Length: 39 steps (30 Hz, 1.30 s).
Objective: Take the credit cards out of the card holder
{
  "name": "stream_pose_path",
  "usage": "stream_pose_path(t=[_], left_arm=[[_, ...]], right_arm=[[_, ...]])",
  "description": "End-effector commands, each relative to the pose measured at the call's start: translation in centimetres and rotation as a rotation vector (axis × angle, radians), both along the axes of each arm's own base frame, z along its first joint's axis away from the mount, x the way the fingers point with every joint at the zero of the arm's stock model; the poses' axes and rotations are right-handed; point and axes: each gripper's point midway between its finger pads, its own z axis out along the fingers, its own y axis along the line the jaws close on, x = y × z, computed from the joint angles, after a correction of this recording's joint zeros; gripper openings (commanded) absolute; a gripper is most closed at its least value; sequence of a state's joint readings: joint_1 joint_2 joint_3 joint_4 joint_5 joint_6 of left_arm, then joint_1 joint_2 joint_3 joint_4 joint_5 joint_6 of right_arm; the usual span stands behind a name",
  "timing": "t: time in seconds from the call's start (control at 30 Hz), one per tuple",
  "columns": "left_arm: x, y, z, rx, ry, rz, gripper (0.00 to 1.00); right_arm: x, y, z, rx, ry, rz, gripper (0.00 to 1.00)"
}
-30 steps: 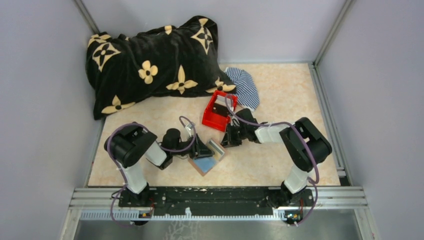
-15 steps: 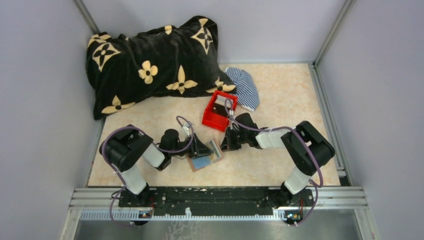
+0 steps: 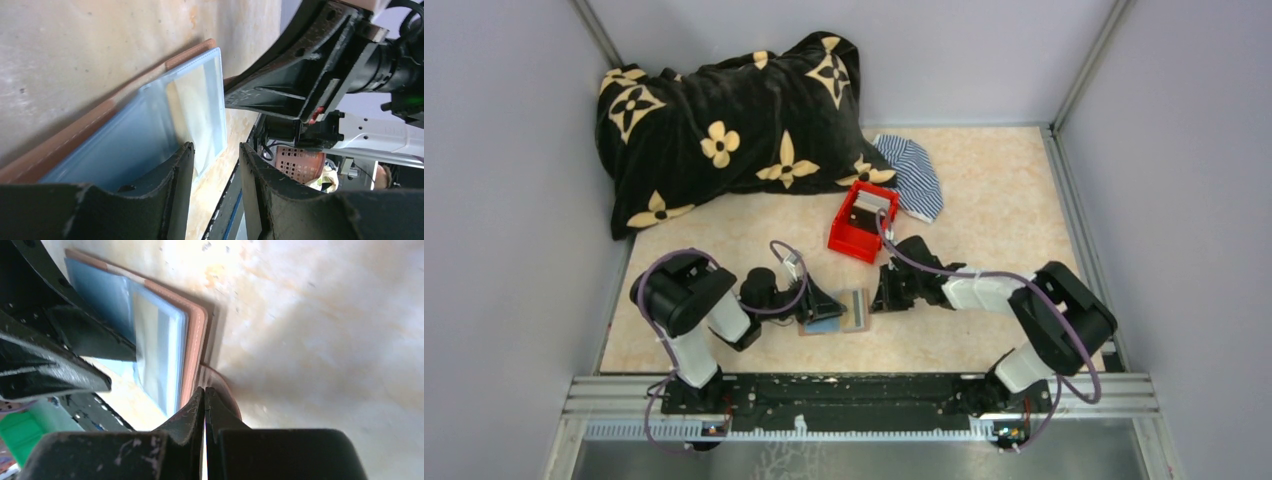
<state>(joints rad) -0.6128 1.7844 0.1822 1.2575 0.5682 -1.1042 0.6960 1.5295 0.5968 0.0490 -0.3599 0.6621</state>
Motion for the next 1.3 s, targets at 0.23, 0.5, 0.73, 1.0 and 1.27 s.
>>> stream_pose_path(t=[0.23, 0.5, 0.73, 1.0, 1.27], left_arm=[[-0.1, -0.1, 0.0, -0.033, 0.000, 0.005, 0.46], [-0.1, -0.3, -0.7, -0.034, 0.026, -0.003, 0.45], [-0.5, -0.2, -1.0, -0.052, 0.050, 0.004, 0.45], [-0.4, 0.1, -0.7, -0.045, 0.030, 0.015, 0.44], [-0.7, 0.3, -0.6, -0.048, 0.028, 0.017, 0.45]], right_arm=[[2.2, -2.4, 3.2, -0.182, -0.156, -0.009, 0.00], [2.7, -0.4, 2.9, -0.117, -0.142, 0.031, 0.03], [2.4, 1.4, 4.8, 0.003, -0.160, 0.053, 0.31], [1.9, 3.2, 4.7, 0.077, -0.122, 0.080, 0.34], [0.9, 3.7, 2.1, 0.109, -0.050, 0.089, 0.34]])
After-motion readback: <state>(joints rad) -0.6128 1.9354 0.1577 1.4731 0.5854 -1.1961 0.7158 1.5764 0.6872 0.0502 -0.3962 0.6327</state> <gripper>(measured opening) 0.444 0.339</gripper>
